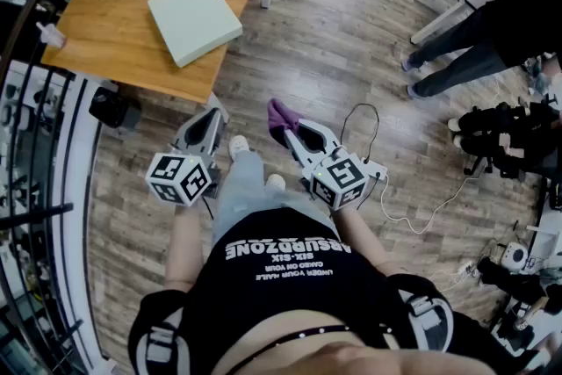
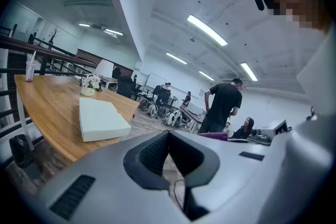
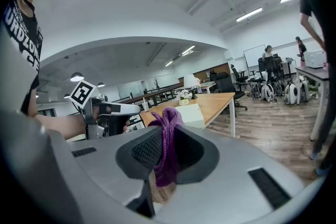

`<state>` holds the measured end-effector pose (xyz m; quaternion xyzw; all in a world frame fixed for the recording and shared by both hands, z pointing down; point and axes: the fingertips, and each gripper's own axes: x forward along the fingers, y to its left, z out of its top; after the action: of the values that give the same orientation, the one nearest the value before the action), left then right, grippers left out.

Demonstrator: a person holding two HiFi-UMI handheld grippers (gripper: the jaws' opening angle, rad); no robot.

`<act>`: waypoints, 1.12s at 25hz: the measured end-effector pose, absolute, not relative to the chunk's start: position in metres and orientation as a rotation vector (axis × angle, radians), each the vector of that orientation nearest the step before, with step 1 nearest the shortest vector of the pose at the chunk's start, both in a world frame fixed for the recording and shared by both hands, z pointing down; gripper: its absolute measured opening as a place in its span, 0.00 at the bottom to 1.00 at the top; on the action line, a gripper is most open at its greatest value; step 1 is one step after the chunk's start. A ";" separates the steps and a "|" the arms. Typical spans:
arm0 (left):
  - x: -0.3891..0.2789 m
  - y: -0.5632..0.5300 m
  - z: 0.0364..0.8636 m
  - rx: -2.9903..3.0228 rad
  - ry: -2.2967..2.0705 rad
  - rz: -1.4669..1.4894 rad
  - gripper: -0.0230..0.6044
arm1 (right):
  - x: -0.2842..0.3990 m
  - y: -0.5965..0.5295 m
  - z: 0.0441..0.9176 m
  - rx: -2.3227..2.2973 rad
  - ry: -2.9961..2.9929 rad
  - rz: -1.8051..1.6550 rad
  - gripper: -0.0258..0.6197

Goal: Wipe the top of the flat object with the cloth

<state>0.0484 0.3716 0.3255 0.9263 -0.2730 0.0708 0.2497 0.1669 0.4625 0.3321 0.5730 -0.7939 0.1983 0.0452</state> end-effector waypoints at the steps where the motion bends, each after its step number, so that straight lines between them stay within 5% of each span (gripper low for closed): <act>1: 0.043 0.361 0.327 2.520 -0.755 0.193 0.07 | 0.164 0.451 0.333 1.741 -2.425 0.603 0.14; 18: -0.027 0.165 0.324 2.428 -0.904 0.134 0.07 | 0.125 0.232 0.302 1.648 -2.434 0.451 0.14; 28: -0.046 0.085 0.390 2.325 -0.992 0.140 0.07 | 0.124 0.105 0.337 1.552 -2.450 0.335 0.14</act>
<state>-0.0457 0.0852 0.3898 0.8759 -0.3740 0.0528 0.3004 0.1237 0.1048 0.3369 0.5284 -0.8340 0.1142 0.1108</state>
